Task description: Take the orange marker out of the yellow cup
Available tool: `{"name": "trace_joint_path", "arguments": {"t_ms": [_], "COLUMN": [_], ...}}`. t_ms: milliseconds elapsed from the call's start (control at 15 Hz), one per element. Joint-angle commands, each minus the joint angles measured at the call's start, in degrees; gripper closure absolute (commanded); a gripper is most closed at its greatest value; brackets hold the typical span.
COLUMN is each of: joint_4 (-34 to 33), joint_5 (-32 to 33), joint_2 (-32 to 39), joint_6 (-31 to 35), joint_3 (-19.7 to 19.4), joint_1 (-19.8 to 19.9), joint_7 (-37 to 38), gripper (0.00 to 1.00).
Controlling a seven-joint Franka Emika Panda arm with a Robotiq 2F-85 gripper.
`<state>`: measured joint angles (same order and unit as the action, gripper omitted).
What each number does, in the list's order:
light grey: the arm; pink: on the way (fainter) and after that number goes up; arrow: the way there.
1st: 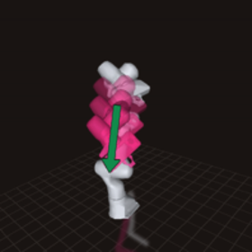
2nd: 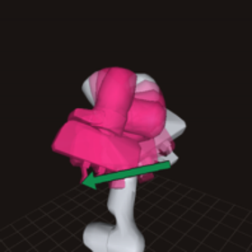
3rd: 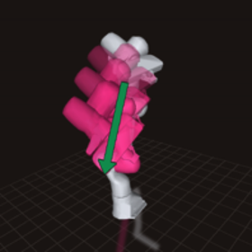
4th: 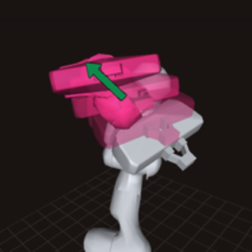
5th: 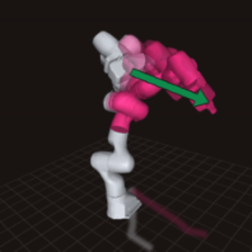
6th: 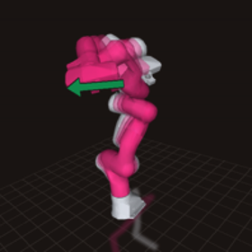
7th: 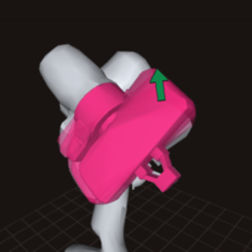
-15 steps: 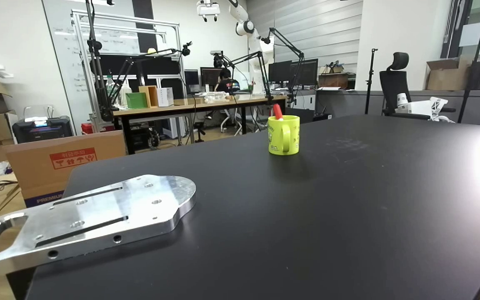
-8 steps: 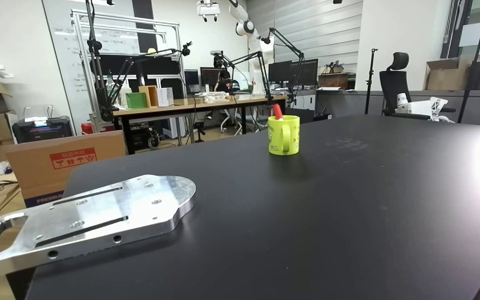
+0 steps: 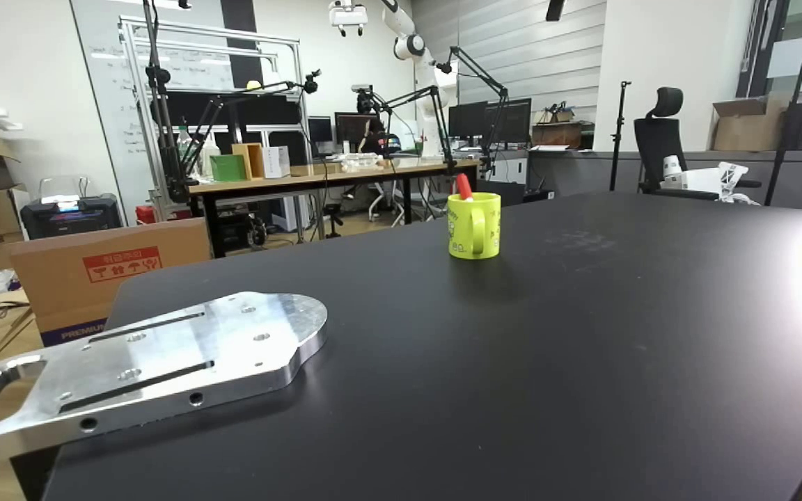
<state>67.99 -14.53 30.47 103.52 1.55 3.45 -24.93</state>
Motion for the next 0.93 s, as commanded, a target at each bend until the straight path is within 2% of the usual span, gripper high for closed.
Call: {"name": "trace_joint_path", "arguments": {"t_ms": [0,200,267,467,867], "joint_4": [-10.2,-17.4,-19.9,-26.8,-36.6], "joint_5": [-1.0,-1.6,-0.4,0.1,3.2], "joint_2": [10.0,17.8,20.4,27.3,36.6], "joint_6": [2.0,2.0,2.0,2.7,-4.7], "joint_3": [2.6,2.5,4.3,5.4,4.7], "joint_1": [1.0,-0.7,-0.3,-1.4,-4.3], "joint_7": [1.1,1.5,2.9,5.4,12.8], "gripper": [0.0,0.0,0.0,0.0,0.0]}}
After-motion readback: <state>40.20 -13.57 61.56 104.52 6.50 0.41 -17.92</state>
